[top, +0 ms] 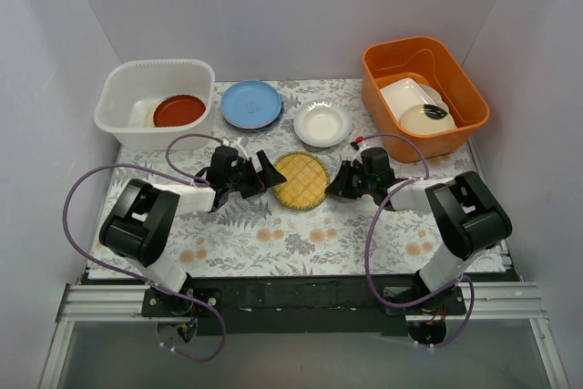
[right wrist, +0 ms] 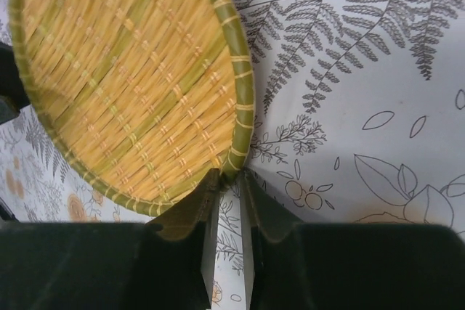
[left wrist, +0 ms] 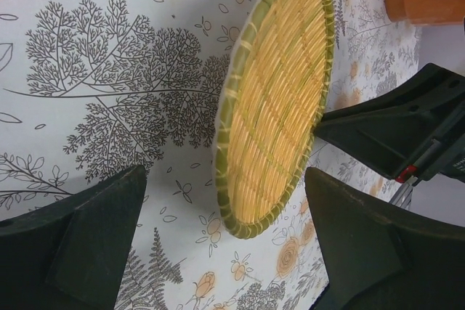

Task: Place the plates into the plastic bin on the countertop
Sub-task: Pick up the plate at the center of the board, then place the plate in the plastic bin, then pick up the plate from the corner of the board.

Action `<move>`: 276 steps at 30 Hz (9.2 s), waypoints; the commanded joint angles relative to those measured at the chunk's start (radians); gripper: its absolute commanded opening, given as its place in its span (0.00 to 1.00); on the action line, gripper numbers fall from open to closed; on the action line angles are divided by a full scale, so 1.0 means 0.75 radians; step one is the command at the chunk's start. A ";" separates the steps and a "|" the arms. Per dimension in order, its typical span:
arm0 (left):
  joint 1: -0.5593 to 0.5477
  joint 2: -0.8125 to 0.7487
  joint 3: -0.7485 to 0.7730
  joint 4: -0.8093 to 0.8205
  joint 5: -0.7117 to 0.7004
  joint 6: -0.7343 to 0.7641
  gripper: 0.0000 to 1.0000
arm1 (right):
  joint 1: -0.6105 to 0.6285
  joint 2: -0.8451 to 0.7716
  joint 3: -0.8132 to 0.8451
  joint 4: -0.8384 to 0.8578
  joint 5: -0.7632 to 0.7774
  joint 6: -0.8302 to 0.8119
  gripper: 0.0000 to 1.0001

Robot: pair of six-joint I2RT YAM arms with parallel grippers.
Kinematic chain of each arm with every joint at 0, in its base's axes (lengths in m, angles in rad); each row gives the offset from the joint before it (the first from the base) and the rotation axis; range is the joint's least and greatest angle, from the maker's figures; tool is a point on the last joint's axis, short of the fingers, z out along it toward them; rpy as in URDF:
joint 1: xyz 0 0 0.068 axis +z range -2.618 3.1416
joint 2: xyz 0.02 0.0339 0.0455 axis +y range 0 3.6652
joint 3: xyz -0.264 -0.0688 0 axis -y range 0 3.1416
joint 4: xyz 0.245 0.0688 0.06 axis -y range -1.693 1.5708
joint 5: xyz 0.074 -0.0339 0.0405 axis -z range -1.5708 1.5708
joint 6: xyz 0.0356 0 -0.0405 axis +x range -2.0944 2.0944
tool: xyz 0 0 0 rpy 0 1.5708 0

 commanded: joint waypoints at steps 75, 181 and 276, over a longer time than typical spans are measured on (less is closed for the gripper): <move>-0.086 -0.025 -0.021 -0.032 0.050 -0.043 0.00 | -0.018 -0.454 -0.083 -0.228 0.067 -0.154 0.96; 0.861 0.278 1.186 -0.689 -0.269 -0.046 0.00 | -0.006 -0.366 0.011 -0.279 -0.197 -0.269 0.95; 0.090 0.264 1.208 -0.762 -0.288 0.194 0.98 | -0.006 -0.385 0.023 -0.338 -0.128 -0.281 0.95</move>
